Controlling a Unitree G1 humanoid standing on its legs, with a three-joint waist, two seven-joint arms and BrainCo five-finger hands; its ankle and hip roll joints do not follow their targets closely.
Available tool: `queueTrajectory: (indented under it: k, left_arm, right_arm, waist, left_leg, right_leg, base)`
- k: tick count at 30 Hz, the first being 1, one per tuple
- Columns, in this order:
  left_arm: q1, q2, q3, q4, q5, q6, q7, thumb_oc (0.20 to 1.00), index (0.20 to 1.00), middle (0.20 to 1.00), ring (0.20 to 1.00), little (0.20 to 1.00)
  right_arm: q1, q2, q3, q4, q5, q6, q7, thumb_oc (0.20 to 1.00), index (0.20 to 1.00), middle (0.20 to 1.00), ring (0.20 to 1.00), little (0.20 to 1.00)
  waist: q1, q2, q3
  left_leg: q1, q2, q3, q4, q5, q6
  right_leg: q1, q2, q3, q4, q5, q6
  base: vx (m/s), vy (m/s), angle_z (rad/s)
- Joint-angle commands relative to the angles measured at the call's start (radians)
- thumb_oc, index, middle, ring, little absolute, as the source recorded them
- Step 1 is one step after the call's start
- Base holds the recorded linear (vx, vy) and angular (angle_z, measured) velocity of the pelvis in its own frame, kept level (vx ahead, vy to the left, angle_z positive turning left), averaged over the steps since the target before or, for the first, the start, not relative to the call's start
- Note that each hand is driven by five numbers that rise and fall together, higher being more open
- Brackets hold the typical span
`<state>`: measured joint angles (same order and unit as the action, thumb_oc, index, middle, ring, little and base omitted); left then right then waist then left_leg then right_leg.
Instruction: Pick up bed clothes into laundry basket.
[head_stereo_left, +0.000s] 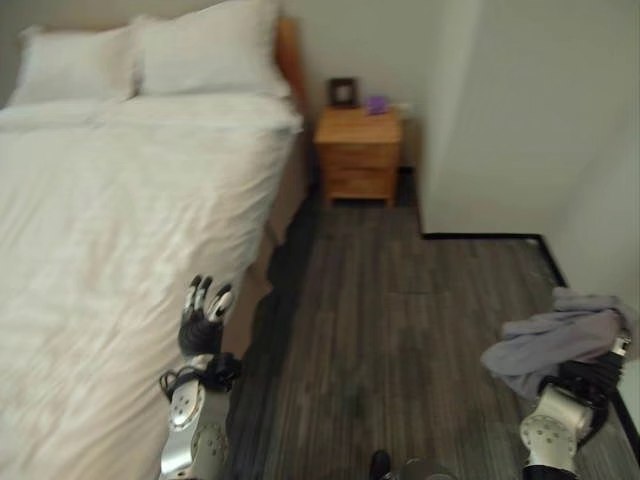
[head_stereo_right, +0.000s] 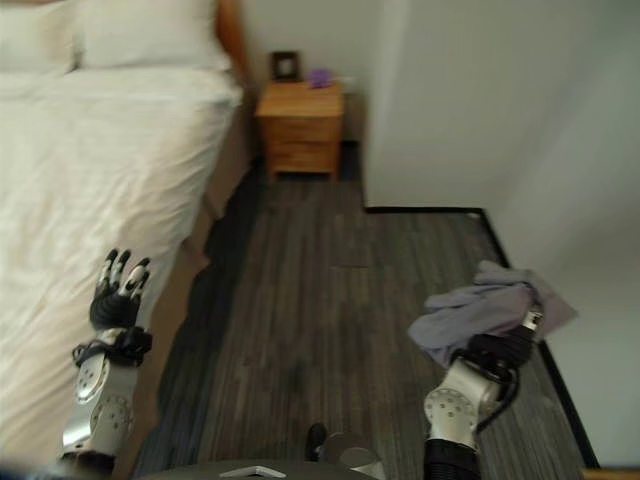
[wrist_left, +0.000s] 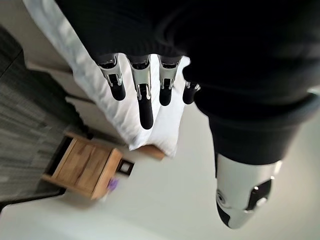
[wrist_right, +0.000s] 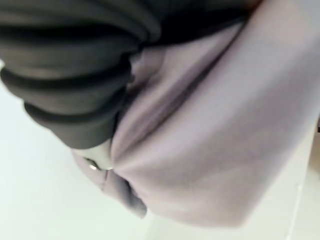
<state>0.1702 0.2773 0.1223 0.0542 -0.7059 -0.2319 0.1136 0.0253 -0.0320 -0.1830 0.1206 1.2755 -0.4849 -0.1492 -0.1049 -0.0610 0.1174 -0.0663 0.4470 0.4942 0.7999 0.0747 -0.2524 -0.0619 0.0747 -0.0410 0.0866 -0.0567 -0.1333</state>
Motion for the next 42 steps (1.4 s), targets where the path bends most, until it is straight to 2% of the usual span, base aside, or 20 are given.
queueTrajectory:
  k: [1, 2, 3, 5, 7, 10, 14, 16, 17, 18, 20, 21, 22, 23, 25, 27, 29, 30, 35, 42]
  left_arm:
    - [-0.070, 0.012, 0.007, -0.068, -0.011, -0.068, 0.012, 1.000, 1.000, 1.000, 1.000, 1.000]
    - [-0.072, 0.003, 0.012, -0.065, -0.010, -0.070, 0.024, 1.000, 1.000, 1.000, 1.000, 1.000]
    - [-0.070, -0.007, 0.023, -0.063, 0.008, -0.075, 0.031, 1.000, 1.000, 1.000, 1.000, 1.000]
    - [-0.070, -0.012, 0.044, -0.054, 0.011, -0.083, 0.043, 1.000, 1.000, 1.000, 1.000, 1.000]
    - [-0.086, -0.011, 0.054, -0.032, 0.011, -0.090, 0.052, 1.000, 1.000, 1.000, 1.000, 1.000]
    - [-0.116, 0.003, 0.053, -0.034, 0.014, -0.099, 0.045, 1.000, 1.000, 1.000, 1.000, 1.000]
    - [-0.119, 0.025, 0.030, -0.049, 0.039, -0.098, 0.027, 1.000, 1.000, 1.000, 1.000, 1.000]
    - [-0.110, 0.046, 0.034, -0.047, 0.052, -0.094, 0.028, 1.000, 1.000, 1.000, 1.000, 1.000]
    - [-0.107, 0.052, 0.034, -0.037, 0.057, -0.088, 0.032, 1.000, 1.000, 1.000, 1.000, 1.000]
    - [-0.104, 0.049, 0.032, -0.034, 0.056, -0.078, 0.024, 1.000, 1.000, 1.000, 1.000, 1.000]
    - [-0.079, 0.041, 0.039, -0.044, 0.043, -0.069, 0.019, 1.000, 1.000, 1.000, 1.000, 1.000]
    - [-0.067, 0.032, 0.037, -0.047, 0.032, -0.062, 0.014, 1.000, 1.000, 1.000, 1.000, 1.000]
    - [-0.056, 0.030, 0.036, -0.051, 0.026, -0.055, 0.009, 1.000, 1.000, 1.000, 1.000, 1.000]
    - [-0.045, 0.031, 0.035, -0.058, 0.020, -0.051, 0.001, 1.000, 1.000, 1.000, 1.000, 1.000]
    - [-0.017, 0.035, 0.029, -0.076, 0.014, -0.040, -0.015, 1.000, 1.000, 1.000, 1.000, 1.000]
    - [-0.006, 0.033, 0.022, -0.083, 0.003, -0.034, -0.025, 1.000, 1.000, 1.000, 1.000, 1.000]
    - [-0.007, 0.026, 0.011, -0.077, -0.007, -0.032, -0.025, 1.000, 1.000, 1.000, 1.000, 1.000]
    - [-0.020, 0.012, -0.009, -0.070, -0.007, -0.027, -0.025, 1.000, 1.000, 1.000, 1.000, 1.000]
    - [-0.021, -0.001, -0.033, -0.065, -0.014, -0.013, -0.038, 1.000, 1.000, 1.000, 1.000, 1.000]
    - [-0.005, -0.010, -0.030, -0.068, -0.015, -0.001, -0.038, 1.000, 1.000, 1.000, 1.000, 1.000]
  right_arm:
    - [-0.063, -0.120, -0.003, -0.137, -0.028, 0.020, 0.064, 0.200, 0.200, 0.200, 0.200, 0.200]
    - [-0.068, -0.125, 0.025, -0.139, -0.025, 0.038, 0.075, 0.200, 0.200, 0.200, 0.200, 0.200]
    - [-0.063, -0.126, 0.052, -0.126, -0.023, 0.068, 0.099, 0.200, 0.200, 0.200, 0.200, 0.200]
    - [-0.078, -0.124, 0.076, -0.124, -0.021, 0.092, 0.113, 0.200, 0.200, 0.200, 0.200, 0.200]
    - [-0.066, -0.118, 0.106, -0.130, -0.007, 0.128, 0.138, 0.200, 0.200, 0.200, 0.200, 0.200]
    - [-0.028, -0.127, 0.129, -0.152, 0.001, 0.178, 0.175, 0.200, 0.200, 0.200, 0.200, 0.200]
    - [0.039, -0.137, 0.149, -0.160, -0.028, 0.211, 0.191, 0.200, 0.200, 0.200, 0.200, 0.200]
    - [0.050, -0.132, 0.153, -0.164, -0.031, 0.218, 0.201, 0.200, 0.200, 0.200, 0.200, 0.200]
    - [0.044, -0.132, 0.163, -0.165, -0.030, 0.209, 0.203, 0.200, 0.200, 0.200, 0.200, 0.200]
    - [0.046, -0.131, 0.164, -0.169, -0.027, 0.214, 0.208, 0.200, 0.200, 0.200, 0.200, 0.200]
    - [0.036, -0.132, 0.177, -0.160, -0.034, 0.213, 0.211, 0.200, 0.200, 0.200, 0.200, 0.200]
    - [0.023, -0.133, 0.190, -0.157, -0.039, 0.209, 0.207, 0.200, 0.200, 0.200, 0.200, 0.200]
    - [0.013, -0.134, 0.200, -0.152, -0.039, 0.210, 0.202, 0.200, 0.200, 0.200, 0.200, 0.200]
    - [0.004, -0.135, 0.210, -0.147, -0.044, 0.210, 0.201, 0.200, 0.200, 0.200, 0.200, 0.200]
    - [-0.025, -0.142, 0.231, -0.140, -0.055, 0.220, 0.195, 0.200, 0.200, 0.200, 0.200, 0.200]
    - [-0.040, -0.143, 0.244, -0.141, -0.063, 0.227, 0.191, 0.200, 0.200, 0.200, 0.200, 0.200]
    - [-0.022, -0.149, 0.237, -0.155, -0.068, 0.231, 0.185, 0.200, 0.200, 0.200, 0.200, 0.200]
    - [0.014, -0.154, 0.229, -0.172, -0.067, 0.246, 0.192, 0.200, 0.200, 0.200, 0.200, 0.200]
    - [0.064, -0.165, 0.204, -0.178, -0.081, 0.251, 0.194, 0.200, 0.200, 0.200, 0.200, 0.200]
    - [0.080, -0.150, 0.208, -0.175, -0.080, 0.254, 0.190, 0.200, 0.200, 0.200, 0.200, 0.200]
  waist:
    - [0.060, 0.029, 0.015]
    - [0.076, 0.035, 0.021]
    - [0.100, 0.043, 0.031]
    - [0.122, 0.051, 0.038]
    - [0.129, 0.056, 0.045]
    - [0.125, 0.057, 0.059]
    - [0.114, 0.033, 0.079]
    - [0.134, 0.040, 0.102]
    - [0.152, 0.051, 0.110]
    - [0.152, 0.055, 0.115]
    - [0.194, 0.062, 0.107]
    - [0.223, 0.062, 0.094]
    - [0.250, 0.056, 0.078]
    - [0.268, 0.048, 0.068]
    - [0.307, 0.026, 0.045]
    - [0.326, 0.005, 0.020]
    - [0.318, 0.000, 0.013]
    - [0.290, -0.003, 0.008]
    - [0.261, -0.006, 0.010]
    - [0.259, 0.005, -0.005]
  left_leg:
    - [-0.041, -0.175, -0.172, -0.292, 0.035, 0.100]
    - [-0.026, -0.223, -0.288, -0.322, 0.003, 0.118]
    - [0.010, -0.296, -0.460, -0.399, -0.045, 0.138]
    - [0.035, -0.403, -0.659, -0.457, -0.131, 0.162]
    - [0.066, -0.456, -0.740, -0.477, -0.183, 0.184]
    - [0.100, -0.511, -0.728, -0.565, -0.262, 0.222]
    - [0.120, -0.550, -0.633, -0.700, -0.238, 0.260]
    - [0.094, -0.526, -0.577, -0.689, -0.230, 0.262]
    - [0.069, -0.510, -0.544, -0.682, -0.211, 0.260]
    - [0.061, -0.502, -0.532, -0.684, -0.202, 0.265]
    - [0.041, -0.480, -0.466, -0.694, -0.182, 0.276]
    - [0.031, -0.473, -0.425, -0.702, -0.174, 0.280]
    - [0.035, -0.468, -0.384, -0.708, -0.189, 0.276]
    - [0.032, -0.465, -0.345, -0.713, -0.190, 0.276]
    - [0.025, -0.462, -0.277, -0.725, -0.188, 0.277]
    - [0.025, -0.459, -0.222, -0.759, -0.172, 0.269]
    - [0.025, -0.453, -0.222, -0.787, -0.153, 0.259]
    - [0.018, -0.437, -0.202, -0.804, -0.114, 0.249]
    - [0.026, -0.420, -0.220, -0.817, -0.097, 0.234]
    - [0.055, -0.417, -0.235, -0.838, -0.088, 0.224]
  right_leg:
    - [0.087, -0.194, -0.089, -0.099, 0.018, 0.175]
    - [0.075, -0.186, -0.024, -0.086, 0.025, 0.186]
    - [0.049, -0.172, 0.080, -0.068, 0.033, 0.211]
    - [0.006, -0.138, 0.214, -0.044, 0.053, 0.234]
    - [-0.033, -0.106, 0.333, -0.032, 0.083, 0.256]
    - [-0.092, -0.119, 0.410, -0.024, 0.121, 0.296]
    - [-0.194, -0.193, 0.408, -0.068, 0.233, 0.369]
    - [-0.228, -0.218, 0.245, -0.009, 0.164, 0.334]
    - [-0.221, -0.250, 0.101, 0.072, 0.115, 0.295]
    - [-0.204, -0.262, 0.036, 0.126, 0.090, 0.275]
    - [-0.155, -0.328, -0.162, 0.233, 0.035, 0.246]
    - [-0.105, -0.356, -0.254, 0.261, 0.004, 0.235]
    - [-0.045, -0.382, -0.313, 0.276, -0.035, 0.243]
    - [-0.010, -0.398, -0.344, 0.268, -0.031, 0.248]
    - [0.035, -0.398, -0.358, 0.236, -0.012, 0.270]
    - [0.078, -0.374, -0.376, 0.115, 0.009, 0.288]
    - [0.058, -0.340, -0.330, 0.050, -0.006, 0.284]
    - [0.075, -0.311, -0.326, -0.045, 0.016, 0.271]
    - [0.099, -0.280, -0.318, -0.096, 0.027, 0.267]
    - [0.149, -0.268, -0.341, -0.131, 0.030, 0.267]
  base:
    - [0.04, 0.109, -3.55]
    - [0.08, 0.172, -2.99]
    - [0.12, 0.202, -2.69]
    - [0.08, 0.168, -2.14]
    - [-0.02, 0.185, -3.49]
    - [-0.16, 0.281, -1.40]
    - [-0.31, 0.314, -0.75]
    - [-0.36, 0.163, -0.92]
    - [-0.34, 0.116, -1.22]
    - [-0.33, 0.152, -1.42]
    - [-0.28, 0.162, -1.03]
    - [-0.16, 0.110, -0.81]
    - [-0.11, 0.039, -1.28]
    - [-0.09, -0.013, -1.90]
    - [-0.11, -0.038, -1.83]
    - [-0.04, -0.083, -1.22]
    - [-0.02, -0.141, -0.77]
    - [-0.03, -0.159, -0.45]
    - [0.02, -0.103, 0.10]
    - [0.03, -0.025, 0.05]
